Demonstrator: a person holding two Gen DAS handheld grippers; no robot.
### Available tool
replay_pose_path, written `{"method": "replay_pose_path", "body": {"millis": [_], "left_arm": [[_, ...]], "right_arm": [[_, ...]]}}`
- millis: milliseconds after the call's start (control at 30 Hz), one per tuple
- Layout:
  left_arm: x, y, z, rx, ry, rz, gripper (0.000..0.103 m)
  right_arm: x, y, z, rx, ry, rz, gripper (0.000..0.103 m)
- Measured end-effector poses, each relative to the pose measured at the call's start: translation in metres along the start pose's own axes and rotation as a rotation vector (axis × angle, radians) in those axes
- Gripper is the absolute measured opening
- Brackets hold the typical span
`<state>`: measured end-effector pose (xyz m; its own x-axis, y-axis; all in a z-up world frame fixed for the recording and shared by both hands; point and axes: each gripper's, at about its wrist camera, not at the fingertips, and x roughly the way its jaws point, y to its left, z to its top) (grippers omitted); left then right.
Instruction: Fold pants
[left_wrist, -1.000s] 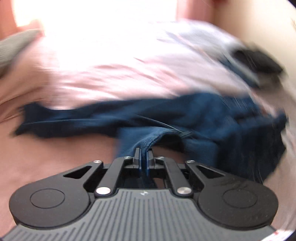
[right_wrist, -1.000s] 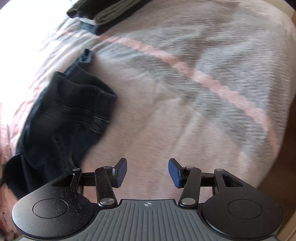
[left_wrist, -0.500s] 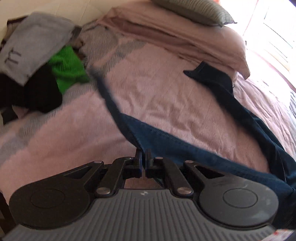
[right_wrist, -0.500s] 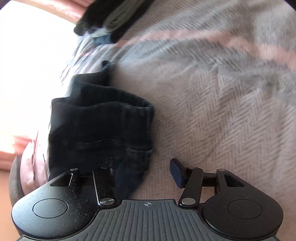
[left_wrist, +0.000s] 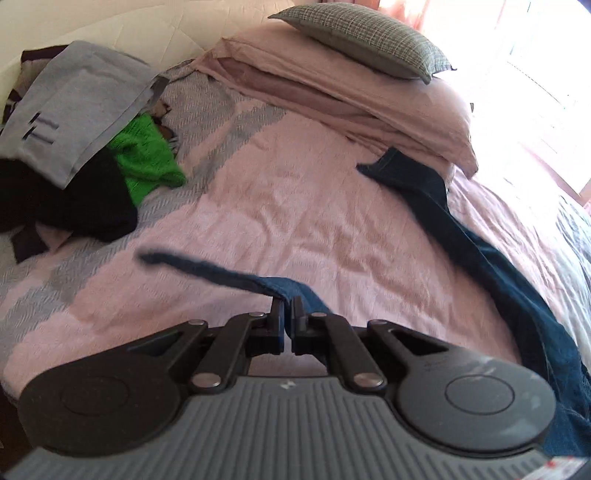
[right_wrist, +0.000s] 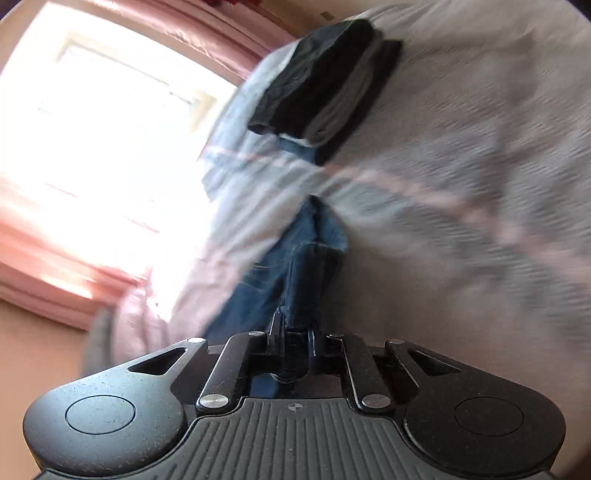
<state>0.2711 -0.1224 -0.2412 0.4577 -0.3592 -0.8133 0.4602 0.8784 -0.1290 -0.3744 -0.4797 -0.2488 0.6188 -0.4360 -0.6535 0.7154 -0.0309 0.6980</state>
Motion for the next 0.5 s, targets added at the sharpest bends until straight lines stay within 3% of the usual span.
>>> {"method": "replay_pose_path", "body": {"millis": [33, 100, 167, 200, 267, 333, 500], "left_arm": [[-0.004, 0.004, -0.013, 0.016, 0.023, 0.007, 0.007], [-0.004, 0.010, -0.042, 0.062, 0.085, 0.064, 0.009], [-0.001, 0.020, -0.068, 0.049, 0.162, 0.094, 0.024], [-0.002, 0.025, -0.077, 0.024, 0.180, 0.096, 0.025], [-0.006, 0.033, -0.086, -0.010, 0.191, 0.095, 0.028], [-0.007, 0.037, -0.088, -0.020, 0.186, 0.091, 0.031], [-0.002, 0.052, -0.084, -0.068, 0.140, 0.086, 0.046]], "right_arm": [[-0.008, -0.007, -0.003, -0.007, 0.015, -0.049, 0.007], [-0.003, -0.023, -0.011, -0.044, 0.115, -0.229, 0.012], [0.009, -0.045, -0.021, 0.005, 0.172, -0.382, 0.014], [0.011, -0.053, -0.025, 0.039, 0.182, -0.417, 0.015], [0.017, -0.061, -0.031, 0.111, 0.189, -0.439, 0.027], [0.023, -0.060, -0.032, 0.133, 0.195, -0.420, 0.032], [0.037, -0.037, -0.034, 0.079, 0.206, -0.412, 0.035]]}}
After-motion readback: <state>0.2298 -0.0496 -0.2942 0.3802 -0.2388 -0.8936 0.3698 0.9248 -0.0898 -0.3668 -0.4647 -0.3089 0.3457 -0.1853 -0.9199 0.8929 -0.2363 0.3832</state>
